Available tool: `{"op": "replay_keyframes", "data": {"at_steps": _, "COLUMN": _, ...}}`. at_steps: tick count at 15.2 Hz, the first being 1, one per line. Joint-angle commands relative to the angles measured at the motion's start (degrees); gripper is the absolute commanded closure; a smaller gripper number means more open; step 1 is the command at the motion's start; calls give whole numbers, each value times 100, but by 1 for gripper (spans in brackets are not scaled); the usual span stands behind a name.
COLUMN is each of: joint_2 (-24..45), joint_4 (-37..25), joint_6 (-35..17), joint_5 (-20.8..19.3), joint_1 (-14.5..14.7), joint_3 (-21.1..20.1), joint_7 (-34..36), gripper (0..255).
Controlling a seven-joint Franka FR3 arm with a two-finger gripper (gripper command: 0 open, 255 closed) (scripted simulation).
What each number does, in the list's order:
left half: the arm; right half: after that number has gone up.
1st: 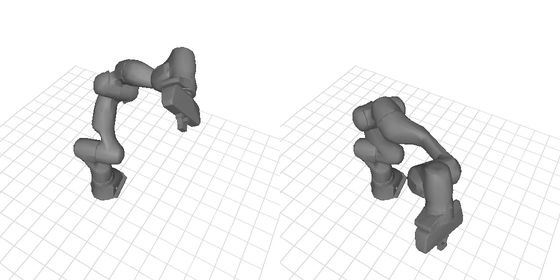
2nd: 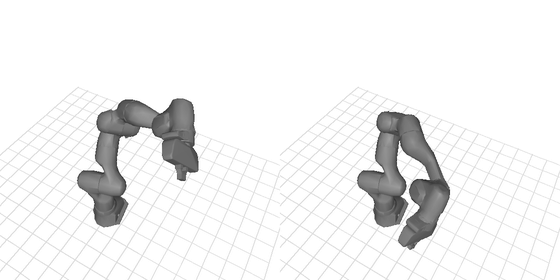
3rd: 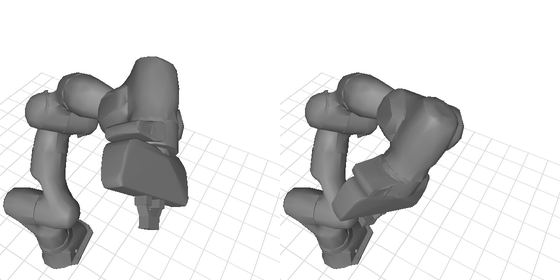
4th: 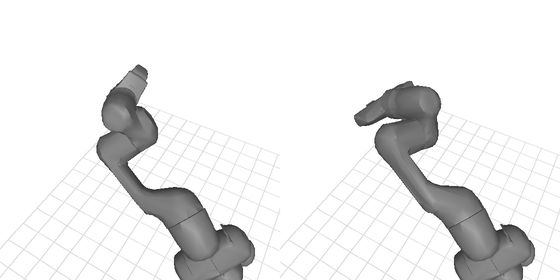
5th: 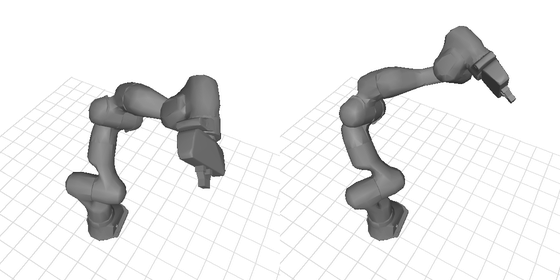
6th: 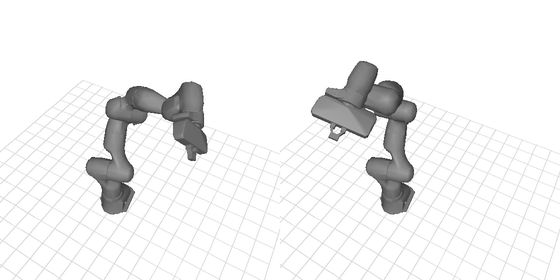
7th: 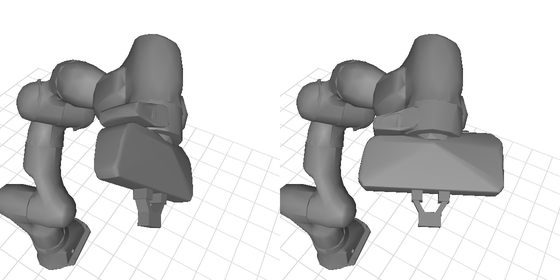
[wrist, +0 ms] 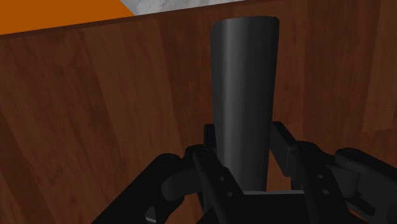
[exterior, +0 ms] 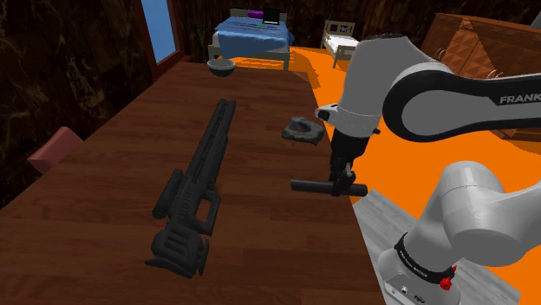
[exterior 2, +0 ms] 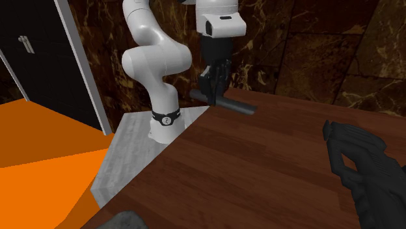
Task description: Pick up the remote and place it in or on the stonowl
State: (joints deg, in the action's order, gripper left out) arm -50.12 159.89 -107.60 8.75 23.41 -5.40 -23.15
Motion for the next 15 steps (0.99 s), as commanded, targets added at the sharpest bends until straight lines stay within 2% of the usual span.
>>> {"op": "replay_keyframes", "data": {"at_steps": 1, "joint_2": -40, "joint_4": -142, "joint_6": 184, "joint_5": -20, "joint_1": -9, "joint_3": 16, "joint_7": 11, "gripper": 255}}
{"op": "replay_keyframes", "data": {"at_steps": 9, "joint_2": -88, "joint_4": -720, "joint_6": 807, "joint_5": -79, "joint_1": -30, "joint_3": 66, "joint_7": 57, "gripper": 255}}
{"op": "replay_keyframes", "data": {"at_steps": 15, "joint_2": 788, "joint_4": -1184, "joint_6": 454, "joint_5": -618, "joint_1": -442, "joint_3": 733, "joint_7": -702, "gripper": 255}}
